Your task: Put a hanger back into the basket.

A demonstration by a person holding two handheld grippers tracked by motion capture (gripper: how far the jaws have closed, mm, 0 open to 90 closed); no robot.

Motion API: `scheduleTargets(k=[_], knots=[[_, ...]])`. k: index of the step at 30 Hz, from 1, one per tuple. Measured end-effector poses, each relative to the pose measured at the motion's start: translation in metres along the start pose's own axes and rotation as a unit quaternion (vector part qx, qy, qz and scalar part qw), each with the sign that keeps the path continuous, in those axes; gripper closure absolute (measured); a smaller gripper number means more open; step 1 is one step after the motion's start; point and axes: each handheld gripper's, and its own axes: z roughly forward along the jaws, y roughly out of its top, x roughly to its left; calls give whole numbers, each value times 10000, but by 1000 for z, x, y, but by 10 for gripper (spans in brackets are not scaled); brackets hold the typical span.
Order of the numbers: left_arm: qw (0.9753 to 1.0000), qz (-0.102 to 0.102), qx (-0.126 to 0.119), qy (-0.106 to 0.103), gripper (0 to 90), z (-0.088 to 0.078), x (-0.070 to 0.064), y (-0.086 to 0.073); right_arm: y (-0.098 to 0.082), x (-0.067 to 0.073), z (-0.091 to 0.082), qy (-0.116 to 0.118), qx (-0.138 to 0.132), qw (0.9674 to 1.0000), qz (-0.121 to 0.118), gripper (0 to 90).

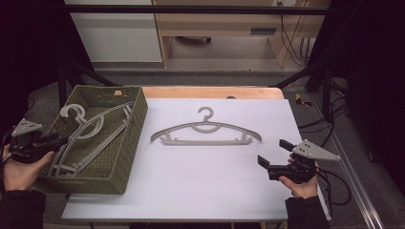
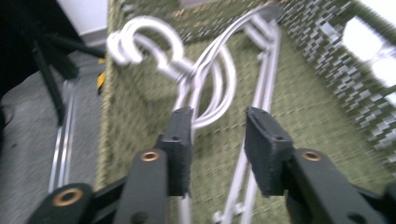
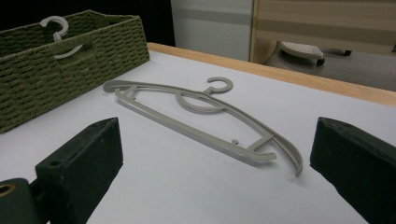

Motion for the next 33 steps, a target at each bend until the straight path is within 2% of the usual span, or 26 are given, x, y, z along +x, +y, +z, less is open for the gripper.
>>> scheduleTargets(k=[2, 3, 4, 5, 6, 7, 8, 11, 12, 13, 14, 15, 16, 18, 19, 20, 21, 24, 26, 27, 30, 32, 33], knots=[[9997, -28, -190, -171, 507, -2, -7, 3, 0, 0, 0, -4, -18, 10000, -3, 26], [9993, -28, -303, -226, 507, -3, -11, 4, 0, 0, 0, -4, -18, 10000, -3, 26], [9977, -67, -492, -464, 472, -5, -19, 7, 0, -1, -1, -3, -34, 10000, -1, 26], [9977, -67, -492, -464, 456, -5, -19, 7, 0, -1, -1, -6, -31, 10000, -2, 26], [9966, -77, -591, -562, 438, -5, -23, 8, 0, -1, -1, -11, -30, 10000, 1, 26], [9944, -104, -765, -721, 421, -6, -32, 10, 0, -1, -2, -1, -33, 10000, 11, 26], [9944, -104, -765, -721, 399, -6, -32, 10, 0, -1, -2, -1, -33, 10000, 11, 26], [9914, -76, -953, -899, 349, -5, -47, 13, 0, -2, -2, -6, -42, 10000, 9, 26], [9885, -70, -1085, -1053, 307, -5, -59, 15, 0, -2, -2, -23, -35, 10000, 46, 26], [9885, -70, -1085, -1053, 289, -5, -59, 15, 0, -2, -2, -23, -35, 10000, 46, 26], [9848, -72, -1219, -1235, 270, -4, -70, 18, -1, -3, -2, -33, -38, 10000, 47, 26], [9848, -72, -1219, -1235, 250, -4, -70, 18, -1, -3, -2, -33, -38, 10000, 47, 26], [9818, -34, -1317, -1371, 227, -3, -81, 21, -1, -3, -2, -30, -39, 10000, 51, 26], [9792, 0, -1379, -1487, 183, -1, -93, 25, -1, -3, -2, -19, -44, 10000, 48, 26], [9792, 0, -1379, -1487, 160, -1, -93, 25, -1, -3, -2, -19, -44, 10000, 48, 26], [9784, 85, -1417, -1506, 141, 1, -105, 29, -1, -3, -2, -25, -44, 10000, 54, 26], [9784, 85, -1417, -1506, 124, 1, -105, 29, -1, -3, -2, -25, -44, 10000, 54, 26], [9761, 169, -1475, -1589, 96, 4, -122, 35, -1, -4, -3, -24, -56, 10000, 47, 26], [9742, 310, -1472, -1682, 85, 9, -137, 43, 0, -4, -3, -19, -71, 10000, 49, 26], [9742, 310, -1472, -1682, 84, 9, -137, 43, 0, -4, -3, -22, -62, 10000, 44, 26], [9728, 404, -1427, -1782, 84, 17, -155, 51, 0, -4, -3, -11, -63, 10000, 49, 26], [9724, 403, -1419, -1810, 84, 20, -159, 53, 0, -4, -3, -11, -67, 10000, 44, 26], [9714, 430, -1397, -1870, 86, 22, -163, 55, 0, -4, -3, -7, -65, 10000, 54, 26]])
